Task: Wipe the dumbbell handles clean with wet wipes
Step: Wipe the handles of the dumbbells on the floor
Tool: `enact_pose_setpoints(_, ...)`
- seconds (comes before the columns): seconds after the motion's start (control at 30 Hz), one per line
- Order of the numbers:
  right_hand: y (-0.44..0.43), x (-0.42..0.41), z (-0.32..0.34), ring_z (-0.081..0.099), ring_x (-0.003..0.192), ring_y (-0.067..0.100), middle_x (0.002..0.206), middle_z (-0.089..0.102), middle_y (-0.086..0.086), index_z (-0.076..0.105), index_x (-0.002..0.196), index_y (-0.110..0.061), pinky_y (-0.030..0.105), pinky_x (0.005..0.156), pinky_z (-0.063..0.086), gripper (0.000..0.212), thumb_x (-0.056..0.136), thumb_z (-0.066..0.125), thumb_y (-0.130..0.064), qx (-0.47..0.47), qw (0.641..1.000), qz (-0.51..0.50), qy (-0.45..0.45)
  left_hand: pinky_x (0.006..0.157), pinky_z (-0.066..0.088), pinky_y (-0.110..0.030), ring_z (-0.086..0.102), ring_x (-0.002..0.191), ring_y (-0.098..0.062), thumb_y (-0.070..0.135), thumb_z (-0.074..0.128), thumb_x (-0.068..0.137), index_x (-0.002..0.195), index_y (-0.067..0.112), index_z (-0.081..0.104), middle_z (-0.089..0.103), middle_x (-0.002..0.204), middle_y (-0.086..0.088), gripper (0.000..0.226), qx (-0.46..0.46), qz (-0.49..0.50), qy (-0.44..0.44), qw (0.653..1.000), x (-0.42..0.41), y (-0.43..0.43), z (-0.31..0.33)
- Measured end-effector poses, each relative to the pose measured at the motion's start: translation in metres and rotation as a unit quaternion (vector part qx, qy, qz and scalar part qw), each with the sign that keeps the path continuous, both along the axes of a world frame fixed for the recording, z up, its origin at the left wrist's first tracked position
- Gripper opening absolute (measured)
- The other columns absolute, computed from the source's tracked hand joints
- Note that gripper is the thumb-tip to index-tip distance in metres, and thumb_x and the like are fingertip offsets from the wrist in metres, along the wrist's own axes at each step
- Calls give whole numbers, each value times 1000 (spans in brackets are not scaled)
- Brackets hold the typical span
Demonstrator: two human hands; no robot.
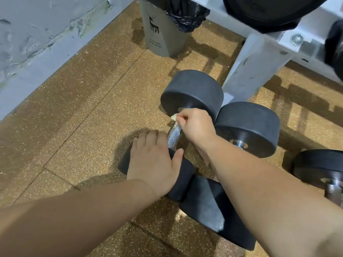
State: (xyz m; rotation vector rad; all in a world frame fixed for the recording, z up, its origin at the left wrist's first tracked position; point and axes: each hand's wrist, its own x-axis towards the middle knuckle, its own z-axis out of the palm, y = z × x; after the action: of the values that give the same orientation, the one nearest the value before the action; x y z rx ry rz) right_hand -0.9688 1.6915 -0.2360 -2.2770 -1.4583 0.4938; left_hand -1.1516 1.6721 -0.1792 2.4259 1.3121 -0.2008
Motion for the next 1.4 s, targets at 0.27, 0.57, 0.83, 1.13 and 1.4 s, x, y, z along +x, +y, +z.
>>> enact_pose_setpoints(0.27,-33,-22,15,53,66,26,70,62,1,61,71,-16,33,59,42,17,87,58,-21,-85,973,213,19,126,1,-50,5,155,-32,59,3,83,157,15,23,19,166,-11,88,-19,-15,-1,1000,7,-15,6)
enact_pose_setpoints(0.57,-23,6,5,65,96,26,99,75,1,76,93,-20,40,82,54,23,95,55,-28,-35,997,49,-53,123,-15,-50,-20,153,-30,51,-1,81,162,14,4,-9,169,-11,89,-33,-71,-10,997,19,-46,17)
enact_pose_setpoints(0.83,-42,37,8,69,92,19,99,76,-3,79,101,-22,39,85,54,19,98,60,-28,-42,987,151,-24,126,5,-45,10,154,-27,77,18,88,157,23,24,16,167,-7,89,-49,-47,-58,996,3,-18,-3)
enact_pose_setpoints(1.13,-63,9,11,64,81,23,89,69,-3,74,91,-25,40,69,54,20,91,54,-29,-93,966,225,-84,126,10,-48,4,156,-27,81,30,88,161,18,6,2,170,-9,99,-55,-59,-26,996,17,-31,-7)
enact_pose_setpoints(1.4,-53,15,10,67,89,28,96,74,1,75,99,-27,39,75,55,23,96,52,-31,-62,989,72,-114,126,12,-46,7,155,-24,80,30,87,161,17,8,8,169,-7,99,-59,-54,-45,996,11,-24,-9)
